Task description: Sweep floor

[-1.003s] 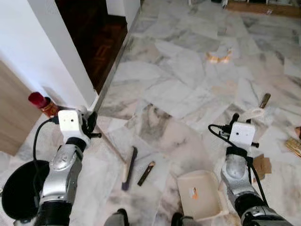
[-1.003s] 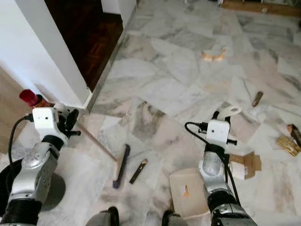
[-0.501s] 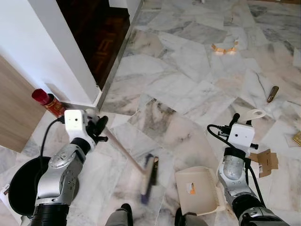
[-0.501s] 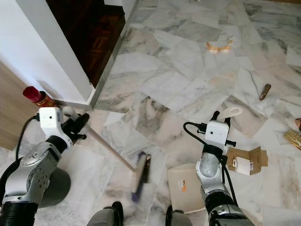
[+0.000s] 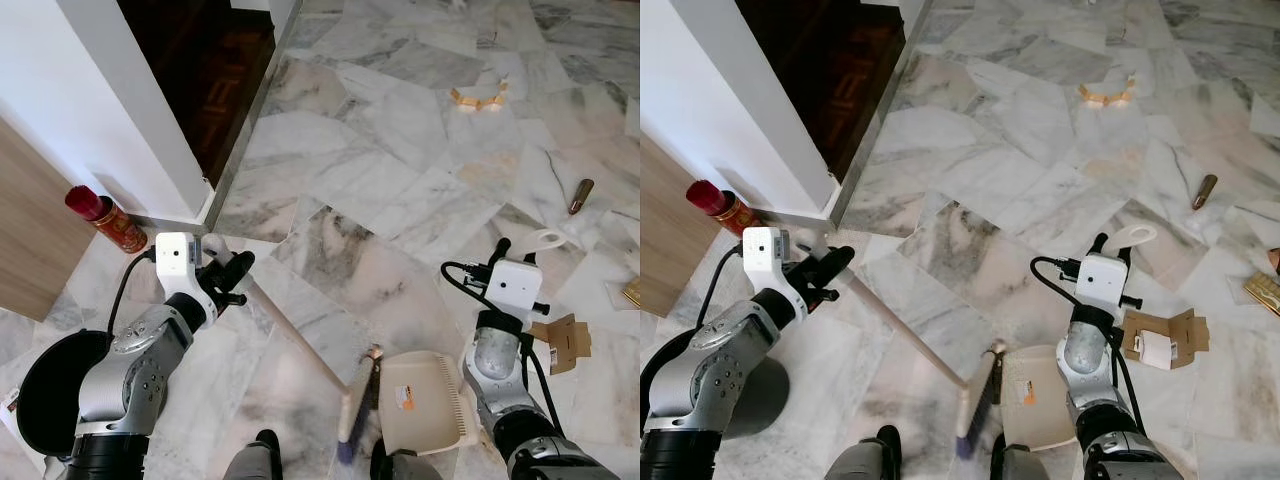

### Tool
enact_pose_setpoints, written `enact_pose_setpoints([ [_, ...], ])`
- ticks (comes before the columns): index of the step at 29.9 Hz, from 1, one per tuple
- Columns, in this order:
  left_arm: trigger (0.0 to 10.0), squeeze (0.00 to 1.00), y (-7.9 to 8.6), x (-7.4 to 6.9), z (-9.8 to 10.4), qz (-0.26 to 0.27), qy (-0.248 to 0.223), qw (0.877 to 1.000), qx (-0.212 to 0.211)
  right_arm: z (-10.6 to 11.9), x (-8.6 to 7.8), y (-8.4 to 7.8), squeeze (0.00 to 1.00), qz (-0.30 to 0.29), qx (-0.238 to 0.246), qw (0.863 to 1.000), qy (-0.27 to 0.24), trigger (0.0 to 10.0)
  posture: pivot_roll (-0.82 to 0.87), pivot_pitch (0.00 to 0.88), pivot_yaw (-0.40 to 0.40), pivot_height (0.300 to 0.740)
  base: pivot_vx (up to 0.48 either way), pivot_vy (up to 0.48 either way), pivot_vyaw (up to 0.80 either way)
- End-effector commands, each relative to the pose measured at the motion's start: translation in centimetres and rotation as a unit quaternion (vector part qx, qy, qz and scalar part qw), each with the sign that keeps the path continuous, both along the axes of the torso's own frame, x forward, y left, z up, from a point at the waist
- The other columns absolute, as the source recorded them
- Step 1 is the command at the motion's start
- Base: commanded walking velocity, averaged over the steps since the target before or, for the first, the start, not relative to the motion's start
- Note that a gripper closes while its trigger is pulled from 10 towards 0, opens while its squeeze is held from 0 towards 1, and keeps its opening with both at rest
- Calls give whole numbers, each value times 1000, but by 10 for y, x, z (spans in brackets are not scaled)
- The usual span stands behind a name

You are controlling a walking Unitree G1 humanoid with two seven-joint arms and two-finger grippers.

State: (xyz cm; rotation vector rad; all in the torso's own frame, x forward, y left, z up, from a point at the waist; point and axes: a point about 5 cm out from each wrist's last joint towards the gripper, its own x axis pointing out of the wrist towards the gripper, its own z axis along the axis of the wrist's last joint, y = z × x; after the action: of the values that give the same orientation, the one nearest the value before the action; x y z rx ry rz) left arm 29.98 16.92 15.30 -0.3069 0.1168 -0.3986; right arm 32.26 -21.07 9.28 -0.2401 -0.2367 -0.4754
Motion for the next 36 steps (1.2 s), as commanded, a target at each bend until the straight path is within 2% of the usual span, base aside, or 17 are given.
enact_pose_setpoints([
  [1,10000,0,-3,-4,6,-21,-6,999,-28,-14,-4,4,0,2,1,999,35,10000,287,299,72,740,0,0,0],
  [8,10000,0,-2,-5,8,-29,-4,999,-27,-15,-4,5,0,-1,11,999,39,10000,291,288,75,740,0,0,0],
  [13,10000,0,-2,1,14,-14,-20,999,-32,-15,-2,4,0,-2,25,999,44,10000,286,269,71,740,0,0,0],
  [14,10000,0,4,4,19,9,-34,999,-35,-14,-1,2,0,-4,27,999,44,10000,288,261,69,740,0,0,0],
  [16,10000,0,7,5,21,21,-41,998,-34,-14,-1,2,0,-4,28,999,45,10000,287,258,69,740,0,0,0],
  [18,10000,0,24,7,31,66,-62,995,-29,-13,0,2,0,-4,28,999,45,10000,287,253,67,740,0,0,0],
  [20,10000,0,34,6,37,86,-75,993,-32,-13,0,2,0,-3,28,999,44,10000,290,252,68,740,0,0,0],
  [23,10000,0,40,4,41,94,-85,991,-31,-13,0,2,0,-2,28,999,45,10000,290,252,68,740,0,0,0],
  [26,10000,0,51,2,42,113,-92,989,-10,-15,-1,2,0,-1,30,998,48,10000,296,252,70,740,0,0,0],
  [28,10000,0,58,0,33,117,-76,989,45,-16,-1,2,0,1,32,998,50,10000,293,254,69,740,0,0,0],
  [29,10000,0,58,0,31,114,-73,990,50,-16,-1,2,0,1,32,998,50,10000,293,254,69,740,0,0,0],
  [31,10000,0,55,-1,23,86,-50,992,79,-16,-1,2,0,1,32,998,50,10000,291,257,71,740,0,0,0],
  [32,10000,0,55,-1,23,86,-50,992,79,-16,-1,2,0,1,32,998,50,10000,291,257,71,740,0,0,0],
  [34,10000,0,50,-4,13,47,-23,993,103,-16,-1,1,0,1,32,998,50,10000,290,259,69,740,0,0,0],
  [36,10000,0,47,-6,8,32,-7,994,102,-16,-1,1,0,1,31,998,50,10000,286,260,68,740,0,0,0],
])
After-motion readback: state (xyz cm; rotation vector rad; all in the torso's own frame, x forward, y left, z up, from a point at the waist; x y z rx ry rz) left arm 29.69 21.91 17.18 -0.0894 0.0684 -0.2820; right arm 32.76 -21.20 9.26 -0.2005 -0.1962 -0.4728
